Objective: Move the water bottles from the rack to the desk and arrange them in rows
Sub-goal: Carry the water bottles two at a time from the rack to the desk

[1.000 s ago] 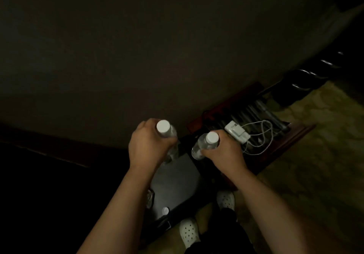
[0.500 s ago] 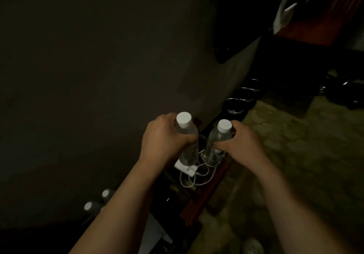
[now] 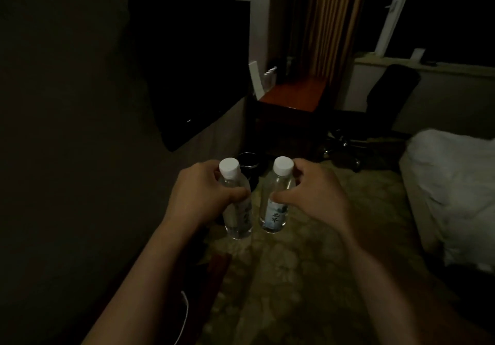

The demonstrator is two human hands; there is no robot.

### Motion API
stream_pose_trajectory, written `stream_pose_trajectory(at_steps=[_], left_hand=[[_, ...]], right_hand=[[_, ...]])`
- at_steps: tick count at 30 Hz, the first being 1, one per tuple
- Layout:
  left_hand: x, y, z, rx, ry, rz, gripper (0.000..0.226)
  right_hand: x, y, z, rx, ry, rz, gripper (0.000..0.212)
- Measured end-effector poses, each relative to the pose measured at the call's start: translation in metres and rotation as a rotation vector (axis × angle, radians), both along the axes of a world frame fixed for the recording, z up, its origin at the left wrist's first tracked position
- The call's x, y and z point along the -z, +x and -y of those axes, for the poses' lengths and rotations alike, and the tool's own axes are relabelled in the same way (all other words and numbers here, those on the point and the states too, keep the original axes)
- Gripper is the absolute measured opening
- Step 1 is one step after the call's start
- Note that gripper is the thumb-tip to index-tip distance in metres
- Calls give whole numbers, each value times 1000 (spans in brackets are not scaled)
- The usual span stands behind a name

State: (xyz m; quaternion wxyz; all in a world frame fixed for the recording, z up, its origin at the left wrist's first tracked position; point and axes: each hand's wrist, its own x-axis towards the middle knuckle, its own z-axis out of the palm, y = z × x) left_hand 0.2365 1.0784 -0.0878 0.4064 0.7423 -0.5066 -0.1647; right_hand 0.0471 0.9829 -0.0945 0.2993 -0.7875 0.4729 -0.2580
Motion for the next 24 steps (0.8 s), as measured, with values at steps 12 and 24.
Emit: stream_pose_trajectory(at_steps=[12, 24], left_hand=[[15, -30, 243, 215, -38, -27, 30], [-5, 9, 531, 355, -74, 51, 36]], right_hand=[[21, -43, 200, 179, -38, -82, 57], [6, -24, 440, 311, -97, -31, 46]])
